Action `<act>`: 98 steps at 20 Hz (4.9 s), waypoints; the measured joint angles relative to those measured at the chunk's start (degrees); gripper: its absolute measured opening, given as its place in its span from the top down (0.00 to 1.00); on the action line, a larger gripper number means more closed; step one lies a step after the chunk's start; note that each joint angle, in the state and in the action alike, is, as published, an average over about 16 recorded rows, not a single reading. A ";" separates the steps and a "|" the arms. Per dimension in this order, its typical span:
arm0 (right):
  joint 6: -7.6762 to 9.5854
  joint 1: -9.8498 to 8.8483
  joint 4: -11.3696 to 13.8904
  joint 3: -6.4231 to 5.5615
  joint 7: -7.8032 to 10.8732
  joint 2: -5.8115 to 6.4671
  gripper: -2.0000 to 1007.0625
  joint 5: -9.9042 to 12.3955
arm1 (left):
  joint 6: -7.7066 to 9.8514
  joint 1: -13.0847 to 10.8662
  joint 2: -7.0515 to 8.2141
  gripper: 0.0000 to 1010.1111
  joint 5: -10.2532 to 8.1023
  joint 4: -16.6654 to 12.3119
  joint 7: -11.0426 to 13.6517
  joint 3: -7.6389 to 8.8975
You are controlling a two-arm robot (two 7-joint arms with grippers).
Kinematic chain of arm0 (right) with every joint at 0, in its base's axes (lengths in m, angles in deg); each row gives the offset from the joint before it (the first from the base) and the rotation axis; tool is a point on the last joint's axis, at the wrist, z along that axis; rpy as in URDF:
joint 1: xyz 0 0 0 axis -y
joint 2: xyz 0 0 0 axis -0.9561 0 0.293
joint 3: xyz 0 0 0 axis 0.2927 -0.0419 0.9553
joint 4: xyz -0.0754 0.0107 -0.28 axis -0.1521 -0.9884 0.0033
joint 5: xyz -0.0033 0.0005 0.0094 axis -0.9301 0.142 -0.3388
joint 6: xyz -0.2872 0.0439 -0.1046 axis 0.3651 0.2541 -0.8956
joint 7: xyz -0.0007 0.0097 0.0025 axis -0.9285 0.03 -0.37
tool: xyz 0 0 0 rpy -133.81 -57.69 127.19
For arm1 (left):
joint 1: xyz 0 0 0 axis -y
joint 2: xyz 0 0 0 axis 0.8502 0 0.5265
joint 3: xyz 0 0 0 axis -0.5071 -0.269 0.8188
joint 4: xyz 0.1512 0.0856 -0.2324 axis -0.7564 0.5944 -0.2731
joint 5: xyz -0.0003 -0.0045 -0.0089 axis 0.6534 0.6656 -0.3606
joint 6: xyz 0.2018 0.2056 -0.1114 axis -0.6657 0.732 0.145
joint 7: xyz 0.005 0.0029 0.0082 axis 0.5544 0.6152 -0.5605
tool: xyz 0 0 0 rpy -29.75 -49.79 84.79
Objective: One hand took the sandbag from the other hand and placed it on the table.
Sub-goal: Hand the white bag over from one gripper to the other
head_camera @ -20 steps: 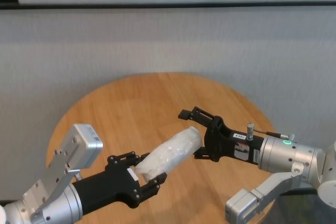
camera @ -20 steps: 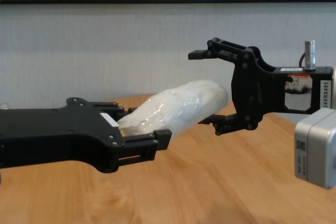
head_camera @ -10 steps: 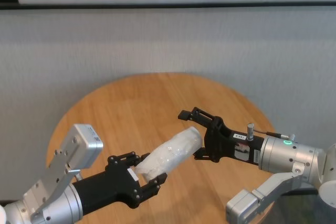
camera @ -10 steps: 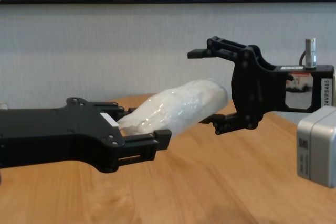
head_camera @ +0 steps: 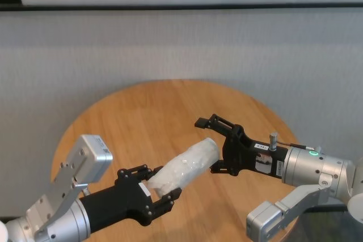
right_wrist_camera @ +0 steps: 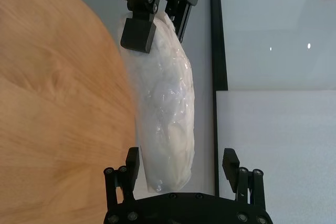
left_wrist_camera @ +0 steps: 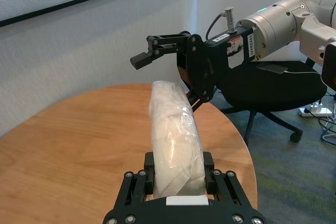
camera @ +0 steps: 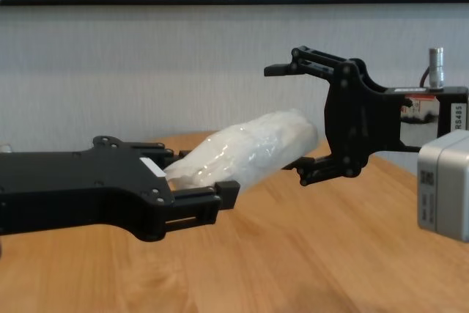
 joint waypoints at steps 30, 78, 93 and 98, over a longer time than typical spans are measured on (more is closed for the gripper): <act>-0.13 0.01 0.79 0.77 -2.20 0.95 0.01 -4.03 | 0.00 0.00 0.00 0.45 0.00 0.00 0.00 0.00; 0.49 -1.10 1.09 0.86 -3.50 1.50 0.01 -4.68 | 0.00 0.00 0.00 0.45 0.00 0.00 0.00 0.00; 0.48 -1.07 1.09 0.89 -3.53 1.50 0.03 -4.75 | 0.00 0.00 0.00 0.45 0.00 0.00 0.00 0.00; 0.48 -1.07 1.09 0.89 -3.53 1.50 0.09 -4.76 | 0.00 0.00 0.00 0.45 0.00 0.00 0.00 0.00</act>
